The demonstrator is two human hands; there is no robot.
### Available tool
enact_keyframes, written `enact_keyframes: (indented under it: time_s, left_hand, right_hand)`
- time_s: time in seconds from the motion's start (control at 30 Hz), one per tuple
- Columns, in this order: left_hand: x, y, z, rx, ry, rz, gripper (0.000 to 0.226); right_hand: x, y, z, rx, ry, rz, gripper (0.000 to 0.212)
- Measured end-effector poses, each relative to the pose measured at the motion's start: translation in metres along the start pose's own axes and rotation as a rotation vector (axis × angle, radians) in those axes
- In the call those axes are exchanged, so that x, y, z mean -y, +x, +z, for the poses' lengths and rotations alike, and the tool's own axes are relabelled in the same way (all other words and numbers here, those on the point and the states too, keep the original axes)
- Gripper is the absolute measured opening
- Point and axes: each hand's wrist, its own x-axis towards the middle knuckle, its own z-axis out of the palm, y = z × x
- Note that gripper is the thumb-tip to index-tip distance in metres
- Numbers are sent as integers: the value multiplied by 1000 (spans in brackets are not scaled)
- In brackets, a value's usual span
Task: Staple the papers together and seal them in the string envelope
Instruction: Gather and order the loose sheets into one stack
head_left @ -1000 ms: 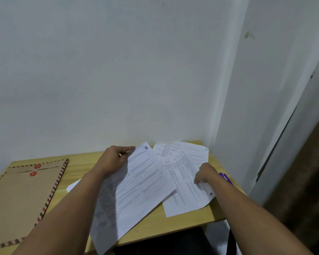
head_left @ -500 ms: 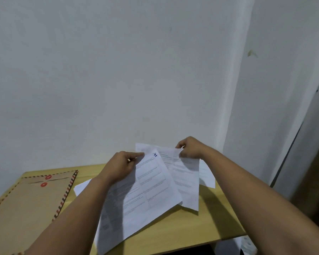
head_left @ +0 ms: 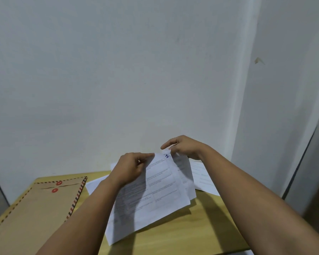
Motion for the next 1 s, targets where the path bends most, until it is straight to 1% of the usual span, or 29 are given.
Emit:
enact_keyframes:
  time_s: [0.17,0.23,0.43,0.5,0.6,0.67,0.8,1.0]
  left_hand:
    - [-3,2,0,19,-35,28,46]
    - [-2,3,1,20,-36,35,47]
    - [3,2,2,-75,-98,-23,40]
    - [4,1,2,-107,-110,-23,38]
    - [5,0,2,-129,-114,-29,38]
    - [6,0,3,-129,-102,-40,40]
    - [8,0,1,-119,-81,-52,42]
    - [5,-1,1,-100,-104,-39,38]
  right_hand:
    - [-6,-3,1,95,195,26,44]
    - [-11,1,2,85,242,18,44]
    - [-33,-1,8,-56,383,50,30]
    - [-46,-2,12,-125,402,37,30]
    - [-56,-6,22,-265,559,6,32]
    - [-57,-8,27,-343,644,23,29]
    - [-58,-9,31,-381,702,35,15]
    - [-49,-7,36,-453,658,-86,11]
